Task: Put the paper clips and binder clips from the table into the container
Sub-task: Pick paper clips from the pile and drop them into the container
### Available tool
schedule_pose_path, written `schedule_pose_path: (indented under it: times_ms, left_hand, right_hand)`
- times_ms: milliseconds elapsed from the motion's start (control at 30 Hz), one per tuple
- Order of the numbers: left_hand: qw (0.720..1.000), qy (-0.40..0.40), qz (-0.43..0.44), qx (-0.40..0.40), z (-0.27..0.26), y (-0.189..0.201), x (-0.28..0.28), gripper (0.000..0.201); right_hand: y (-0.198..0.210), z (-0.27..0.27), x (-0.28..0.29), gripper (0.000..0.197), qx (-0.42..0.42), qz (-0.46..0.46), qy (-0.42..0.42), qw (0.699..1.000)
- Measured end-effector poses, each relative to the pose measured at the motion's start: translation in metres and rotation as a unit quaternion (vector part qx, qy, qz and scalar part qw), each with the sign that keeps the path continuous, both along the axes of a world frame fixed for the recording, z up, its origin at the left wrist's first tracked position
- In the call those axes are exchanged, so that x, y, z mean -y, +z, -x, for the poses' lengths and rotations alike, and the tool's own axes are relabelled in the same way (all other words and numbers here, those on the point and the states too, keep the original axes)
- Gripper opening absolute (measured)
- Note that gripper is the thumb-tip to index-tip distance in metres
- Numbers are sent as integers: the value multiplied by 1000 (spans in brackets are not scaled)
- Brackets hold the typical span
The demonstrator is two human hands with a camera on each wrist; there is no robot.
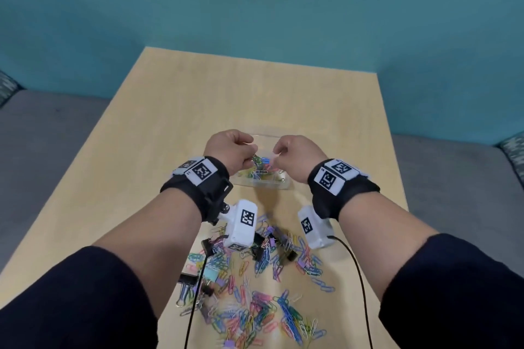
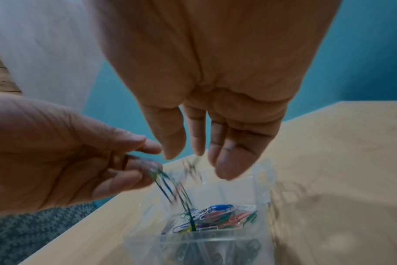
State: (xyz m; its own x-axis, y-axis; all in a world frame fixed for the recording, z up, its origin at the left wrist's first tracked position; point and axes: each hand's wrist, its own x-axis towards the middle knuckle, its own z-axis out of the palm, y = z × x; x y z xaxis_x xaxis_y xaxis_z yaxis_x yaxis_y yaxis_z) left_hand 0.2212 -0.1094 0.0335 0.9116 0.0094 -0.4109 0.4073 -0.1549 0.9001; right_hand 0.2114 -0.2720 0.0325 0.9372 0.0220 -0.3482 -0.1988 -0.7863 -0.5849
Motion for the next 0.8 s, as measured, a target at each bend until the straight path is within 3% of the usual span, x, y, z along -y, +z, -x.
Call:
schedule_pose_path:
  times_ms: [67,100,200,267,367,433,533,633,800]
  left_hand:
    - [1000,7,-8,4,7,-2,-6,15]
    - [1000,5,-23,11,14,-4,-11,19]
    - [997,-24,-69,30,52,-10,-32,18]
    - [986,-85,-133,45,94,-14,-46,16]
    - [920,-223,-287,149,172,-25,-62,14]
    - [844,-348,-343,222,224,-32,-64,11]
    - [739,-491,-388,250,288,-48,-57,2]
    - [699,-500,-434,268,318,-64,-55,11]
    - [688,-476,-478,268,331,-75,-73,33]
  right_hand:
    - [2,6,7,40,1,38,17,999]
    - [5,15,12,43,11,48,24,998]
    - [10,64,24,36,37,68,59,995]
    - [4,114,29,29,28,96,114,988]
    - [-14,199,32,17,7,160,258,953]
    - [-26,249,33,28,9,199,338,920]
    - [-37,297,33,27,34,231,398,887]
    - [-45,311,32,26,41,254,410,875]
    - [-56,303,9,37,69,274,383,880]
